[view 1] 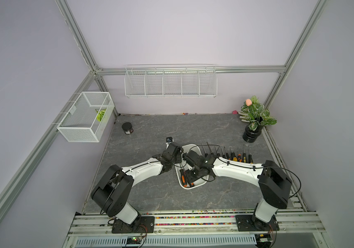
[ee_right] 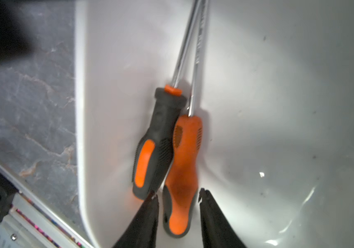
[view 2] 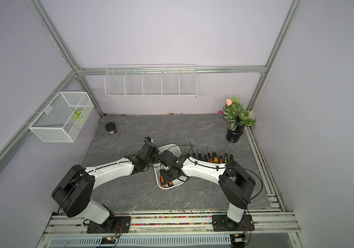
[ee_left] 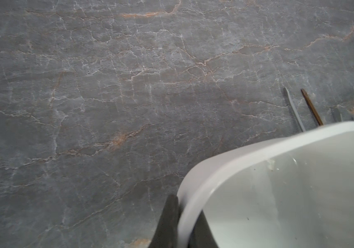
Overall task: Take out the screwdriver from the storage box
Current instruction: Pick up the screwdriver from the storage box.
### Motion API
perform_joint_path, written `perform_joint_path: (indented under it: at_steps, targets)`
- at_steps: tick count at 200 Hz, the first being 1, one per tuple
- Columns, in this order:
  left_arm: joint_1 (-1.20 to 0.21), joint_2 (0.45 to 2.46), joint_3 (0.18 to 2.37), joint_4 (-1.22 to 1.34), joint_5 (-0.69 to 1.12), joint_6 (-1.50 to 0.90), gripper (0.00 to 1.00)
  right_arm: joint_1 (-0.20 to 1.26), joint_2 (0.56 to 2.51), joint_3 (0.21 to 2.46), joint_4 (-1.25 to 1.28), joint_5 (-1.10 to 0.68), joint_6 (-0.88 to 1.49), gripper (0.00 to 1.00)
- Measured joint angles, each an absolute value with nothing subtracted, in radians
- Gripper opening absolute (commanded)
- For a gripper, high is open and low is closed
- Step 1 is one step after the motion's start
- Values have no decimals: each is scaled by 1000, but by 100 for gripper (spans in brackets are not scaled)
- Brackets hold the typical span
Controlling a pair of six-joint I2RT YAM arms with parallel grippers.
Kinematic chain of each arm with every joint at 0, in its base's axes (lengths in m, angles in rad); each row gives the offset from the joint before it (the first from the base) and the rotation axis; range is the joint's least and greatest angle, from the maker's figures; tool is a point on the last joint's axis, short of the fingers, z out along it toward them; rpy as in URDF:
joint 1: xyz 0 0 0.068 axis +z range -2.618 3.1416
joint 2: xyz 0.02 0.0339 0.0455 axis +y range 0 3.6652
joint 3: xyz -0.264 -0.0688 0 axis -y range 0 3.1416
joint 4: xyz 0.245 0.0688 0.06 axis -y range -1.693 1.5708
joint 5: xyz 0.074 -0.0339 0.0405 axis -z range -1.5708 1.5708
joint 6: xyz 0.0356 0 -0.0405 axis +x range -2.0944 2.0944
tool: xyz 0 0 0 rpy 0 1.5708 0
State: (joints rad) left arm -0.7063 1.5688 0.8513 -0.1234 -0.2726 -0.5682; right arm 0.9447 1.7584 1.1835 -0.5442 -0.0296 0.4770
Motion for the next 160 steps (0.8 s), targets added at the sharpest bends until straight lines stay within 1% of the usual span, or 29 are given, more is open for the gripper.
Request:
perform_joint_path:
  at_steps: [30, 160]
  targets:
    - [-707, 1569, 851, -125, -273, -568, 0, 918, 1801, 1198, -548, -38, 469, 36]
    - [-707, 1564, 851, -126, -272, -568, 0, 913, 1868, 1241, -574, -75, 418, 36]
